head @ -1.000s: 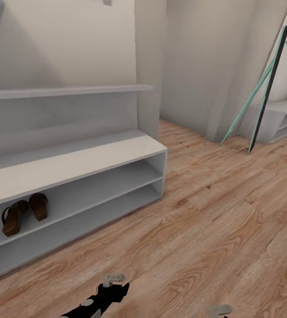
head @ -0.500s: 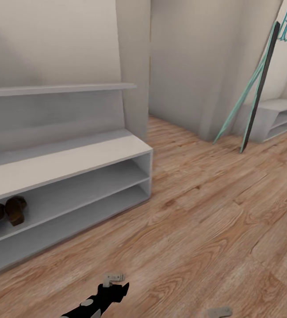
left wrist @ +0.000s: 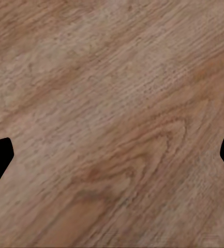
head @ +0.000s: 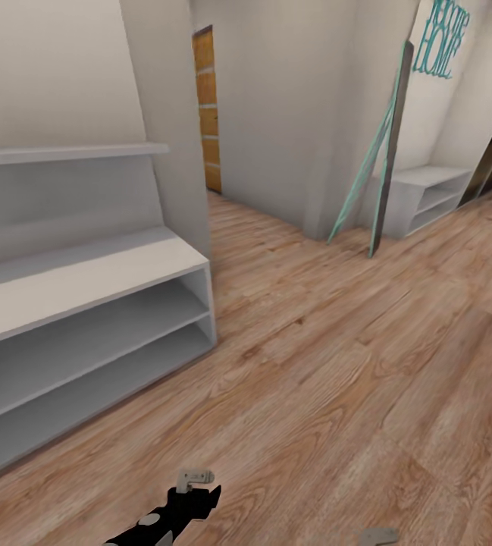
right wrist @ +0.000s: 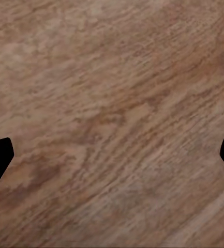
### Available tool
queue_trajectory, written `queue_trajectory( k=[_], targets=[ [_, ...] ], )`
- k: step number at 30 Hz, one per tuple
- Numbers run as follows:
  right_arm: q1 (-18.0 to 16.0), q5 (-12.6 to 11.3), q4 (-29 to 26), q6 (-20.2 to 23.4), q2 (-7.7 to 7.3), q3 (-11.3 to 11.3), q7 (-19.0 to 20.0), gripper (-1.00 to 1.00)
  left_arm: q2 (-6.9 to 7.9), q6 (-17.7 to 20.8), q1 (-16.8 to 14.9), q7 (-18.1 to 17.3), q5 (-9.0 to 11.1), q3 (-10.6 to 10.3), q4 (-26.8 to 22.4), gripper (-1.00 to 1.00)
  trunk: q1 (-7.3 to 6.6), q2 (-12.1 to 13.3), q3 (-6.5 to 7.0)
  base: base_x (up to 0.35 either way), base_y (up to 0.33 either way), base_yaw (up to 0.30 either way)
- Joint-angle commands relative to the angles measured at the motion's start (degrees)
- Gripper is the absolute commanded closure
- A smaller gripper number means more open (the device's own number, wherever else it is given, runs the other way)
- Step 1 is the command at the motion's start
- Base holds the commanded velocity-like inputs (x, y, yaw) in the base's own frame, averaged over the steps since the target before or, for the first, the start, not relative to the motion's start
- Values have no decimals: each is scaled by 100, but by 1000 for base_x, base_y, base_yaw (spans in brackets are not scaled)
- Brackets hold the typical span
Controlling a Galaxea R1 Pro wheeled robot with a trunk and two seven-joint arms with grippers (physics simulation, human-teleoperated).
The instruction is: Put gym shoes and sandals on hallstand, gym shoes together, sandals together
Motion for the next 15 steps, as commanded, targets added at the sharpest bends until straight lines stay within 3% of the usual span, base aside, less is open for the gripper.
queue_trajectory(
  k=[1,7,15],
  targets=[
    [0,0,0,-2,0,0,0,-100,2,0,0,0,0,0,0,-100,0,0,0,163,-230,-216],
    [0,1,0,-1,0,3,0,-100,6,0,0,0,0,0,0,-100,0,0,0,184,-166,-82],
    [0,-1,0,-5,0,2,0,-100,6,0,0,0,0,0,0,-100,0,0,0,273,-37,-11]
  ],
)
